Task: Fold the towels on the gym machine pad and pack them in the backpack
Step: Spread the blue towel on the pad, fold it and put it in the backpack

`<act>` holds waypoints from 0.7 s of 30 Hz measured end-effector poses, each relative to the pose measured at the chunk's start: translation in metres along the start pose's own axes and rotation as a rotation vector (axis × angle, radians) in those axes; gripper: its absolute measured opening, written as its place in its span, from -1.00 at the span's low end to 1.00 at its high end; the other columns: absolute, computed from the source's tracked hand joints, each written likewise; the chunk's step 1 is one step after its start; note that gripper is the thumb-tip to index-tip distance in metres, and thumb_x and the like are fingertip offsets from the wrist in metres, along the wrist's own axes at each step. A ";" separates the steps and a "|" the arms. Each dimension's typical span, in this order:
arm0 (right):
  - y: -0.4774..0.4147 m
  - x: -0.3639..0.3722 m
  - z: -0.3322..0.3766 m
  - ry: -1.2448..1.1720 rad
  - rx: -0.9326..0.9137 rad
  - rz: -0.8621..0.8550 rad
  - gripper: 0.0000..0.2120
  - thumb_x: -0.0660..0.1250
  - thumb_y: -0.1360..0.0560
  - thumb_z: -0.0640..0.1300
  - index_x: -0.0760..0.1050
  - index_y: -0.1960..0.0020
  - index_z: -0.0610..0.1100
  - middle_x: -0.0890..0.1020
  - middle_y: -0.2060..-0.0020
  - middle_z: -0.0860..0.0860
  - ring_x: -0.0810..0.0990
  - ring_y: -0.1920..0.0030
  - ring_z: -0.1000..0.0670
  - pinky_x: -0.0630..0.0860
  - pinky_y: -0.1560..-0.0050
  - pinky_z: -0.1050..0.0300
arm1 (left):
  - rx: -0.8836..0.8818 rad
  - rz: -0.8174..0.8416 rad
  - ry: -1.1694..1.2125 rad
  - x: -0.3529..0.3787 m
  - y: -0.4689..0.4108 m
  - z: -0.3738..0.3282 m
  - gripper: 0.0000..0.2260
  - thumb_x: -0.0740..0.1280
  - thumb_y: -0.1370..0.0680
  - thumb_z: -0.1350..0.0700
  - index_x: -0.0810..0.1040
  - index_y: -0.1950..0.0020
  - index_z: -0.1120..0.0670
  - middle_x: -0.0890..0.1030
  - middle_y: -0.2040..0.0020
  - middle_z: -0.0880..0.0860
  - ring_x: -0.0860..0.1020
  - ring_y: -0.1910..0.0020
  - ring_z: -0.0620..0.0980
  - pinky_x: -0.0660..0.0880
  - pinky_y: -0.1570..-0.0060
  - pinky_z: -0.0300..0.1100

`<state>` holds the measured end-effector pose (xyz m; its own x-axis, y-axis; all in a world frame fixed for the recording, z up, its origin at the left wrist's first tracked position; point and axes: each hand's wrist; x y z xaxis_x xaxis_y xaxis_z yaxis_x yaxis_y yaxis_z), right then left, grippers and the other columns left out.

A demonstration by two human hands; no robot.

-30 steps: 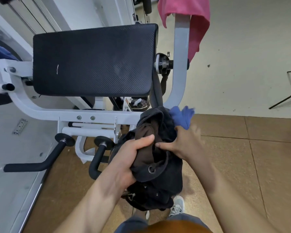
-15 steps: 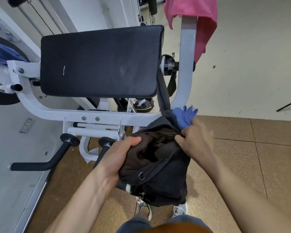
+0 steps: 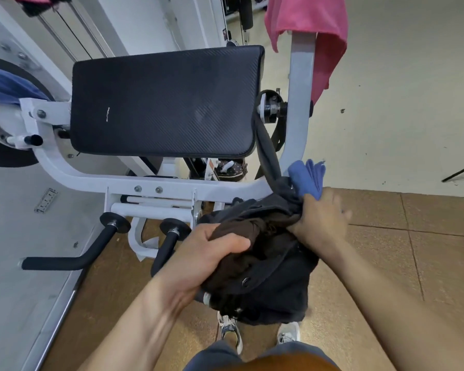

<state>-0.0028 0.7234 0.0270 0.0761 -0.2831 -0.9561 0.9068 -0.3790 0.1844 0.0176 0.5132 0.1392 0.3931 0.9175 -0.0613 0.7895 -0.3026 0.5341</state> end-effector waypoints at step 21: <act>-0.004 -0.077 -0.005 -0.550 -0.018 0.332 -0.75 0.41 -0.12 -0.07 0.44 0.33 -0.19 0.44 0.43 -0.05 0.41 0.36 -0.07 0.26 0.29 0.07 | 0.463 -0.323 -1.375 -0.001 -0.060 0.006 -0.27 0.32 -0.44 0.01 0.02 -0.52 -0.10 0.53 0.03 0.04 0.55 0.19 0.17 0.43 0.29 -0.04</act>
<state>-0.0103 0.7507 0.0993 0.1348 -0.7952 -0.5912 0.8788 -0.1797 0.4421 -0.0272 0.5293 0.1019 0.0945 0.0816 -0.9922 0.8996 -0.4339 0.0500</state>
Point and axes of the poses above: each hand's wrist, its own y-axis away from the middle knuckle, its own x-axis out of the palm, z = x × y
